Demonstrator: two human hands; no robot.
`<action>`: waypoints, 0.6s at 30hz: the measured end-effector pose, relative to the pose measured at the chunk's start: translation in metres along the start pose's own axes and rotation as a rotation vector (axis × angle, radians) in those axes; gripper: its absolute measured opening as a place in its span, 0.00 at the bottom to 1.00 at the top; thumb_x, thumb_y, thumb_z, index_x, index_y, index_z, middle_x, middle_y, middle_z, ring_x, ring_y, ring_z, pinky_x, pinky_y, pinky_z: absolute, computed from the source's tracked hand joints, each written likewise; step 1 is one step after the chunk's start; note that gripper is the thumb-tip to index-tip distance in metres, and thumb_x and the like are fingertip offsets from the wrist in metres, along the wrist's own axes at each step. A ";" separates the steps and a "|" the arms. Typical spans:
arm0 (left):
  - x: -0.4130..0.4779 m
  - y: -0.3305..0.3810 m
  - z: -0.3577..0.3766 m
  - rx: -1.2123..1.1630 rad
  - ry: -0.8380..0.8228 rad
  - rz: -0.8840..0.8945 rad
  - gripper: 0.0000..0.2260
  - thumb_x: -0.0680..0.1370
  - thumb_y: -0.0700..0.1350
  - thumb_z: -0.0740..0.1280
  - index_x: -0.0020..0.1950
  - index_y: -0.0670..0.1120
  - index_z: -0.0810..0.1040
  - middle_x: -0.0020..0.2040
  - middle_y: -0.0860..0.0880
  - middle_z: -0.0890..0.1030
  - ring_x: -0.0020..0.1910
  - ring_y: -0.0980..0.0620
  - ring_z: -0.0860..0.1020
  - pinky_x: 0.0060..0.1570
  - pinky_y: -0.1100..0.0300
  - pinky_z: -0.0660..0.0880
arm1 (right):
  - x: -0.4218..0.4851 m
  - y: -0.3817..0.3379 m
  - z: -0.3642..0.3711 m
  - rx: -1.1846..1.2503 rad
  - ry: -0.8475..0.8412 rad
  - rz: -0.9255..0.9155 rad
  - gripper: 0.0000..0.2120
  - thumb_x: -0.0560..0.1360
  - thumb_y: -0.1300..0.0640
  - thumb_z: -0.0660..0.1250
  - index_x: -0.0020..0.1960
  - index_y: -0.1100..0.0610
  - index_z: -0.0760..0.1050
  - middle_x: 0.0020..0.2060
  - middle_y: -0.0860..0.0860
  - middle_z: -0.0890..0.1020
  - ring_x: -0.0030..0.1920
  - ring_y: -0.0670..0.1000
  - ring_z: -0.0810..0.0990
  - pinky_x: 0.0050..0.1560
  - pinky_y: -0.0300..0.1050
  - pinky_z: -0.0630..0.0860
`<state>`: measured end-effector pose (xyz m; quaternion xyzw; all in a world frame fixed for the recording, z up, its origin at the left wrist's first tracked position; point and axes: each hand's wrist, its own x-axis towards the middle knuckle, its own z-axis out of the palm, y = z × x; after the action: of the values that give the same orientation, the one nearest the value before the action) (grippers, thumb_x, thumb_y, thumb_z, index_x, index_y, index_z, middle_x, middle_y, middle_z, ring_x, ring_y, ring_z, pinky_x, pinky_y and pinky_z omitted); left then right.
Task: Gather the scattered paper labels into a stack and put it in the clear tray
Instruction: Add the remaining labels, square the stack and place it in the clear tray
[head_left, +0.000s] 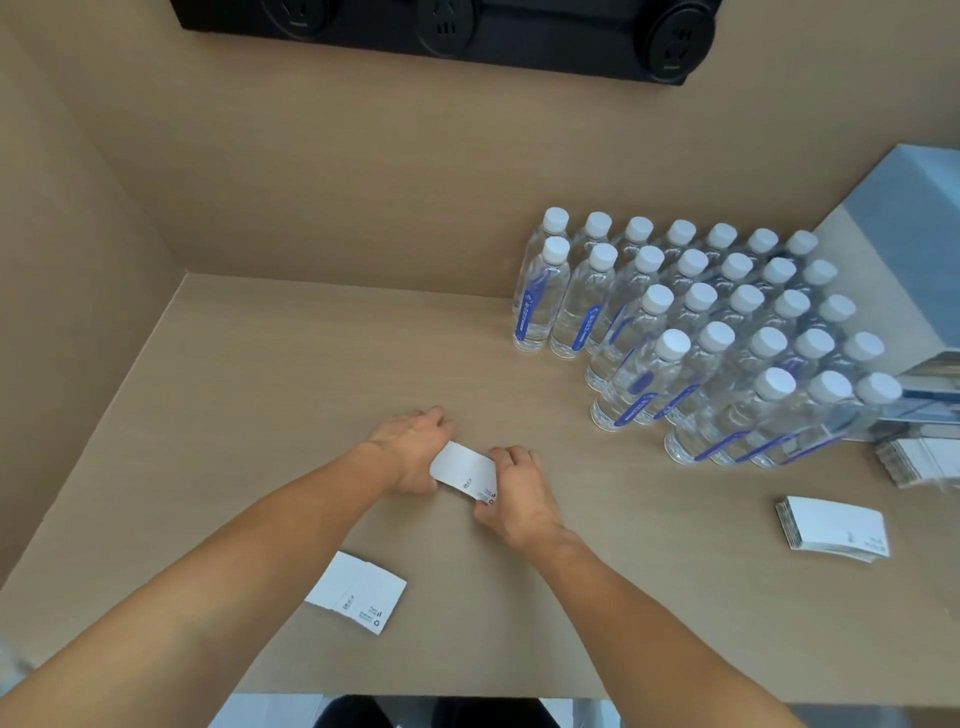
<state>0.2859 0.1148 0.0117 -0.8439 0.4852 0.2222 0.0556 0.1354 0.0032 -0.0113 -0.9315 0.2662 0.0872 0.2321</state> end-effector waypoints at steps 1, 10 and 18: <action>-0.005 -0.003 -0.001 0.015 0.001 0.020 0.22 0.67 0.50 0.69 0.59 0.49 0.69 0.57 0.49 0.69 0.57 0.46 0.73 0.55 0.53 0.73 | -0.005 -0.005 -0.001 0.004 -0.001 0.006 0.31 0.70 0.53 0.69 0.70 0.55 0.65 0.64 0.51 0.70 0.66 0.53 0.64 0.61 0.47 0.73; -0.071 -0.047 -0.012 0.134 -0.039 0.181 0.26 0.66 0.56 0.69 0.60 0.47 0.71 0.57 0.50 0.72 0.59 0.47 0.74 0.55 0.54 0.71 | -0.063 -0.080 0.003 0.074 -0.010 0.105 0.35 0.69 0.52 0.71 0.72 0.56 0.64 0.65 0.52 0.71 0.68 0.54 0.65 0.64 0.48 0.72; -0.121 -0.080 0.007 0.155 -0.042 0.285 0.29 0.65 0.59 0.68 0.62 0.48 0.70 0.57 0.50 0.73 0.57 0.47 0.75 0.52 0.54 0.71 | -0.105 -0.124 0.028 0.094 -0.024 0.142 0.37 0.68 0.52 0.74 0.73 0.55 0.64 0.65 0.51 0.72 0.66 0.54 0.66 0.64 0.49 0.72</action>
<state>0.2987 0.2544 0.0471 -0.7548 0.6144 0.2073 0.0985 0.1120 0.1574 0.0417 -0.8974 0.3324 0.1018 0.2718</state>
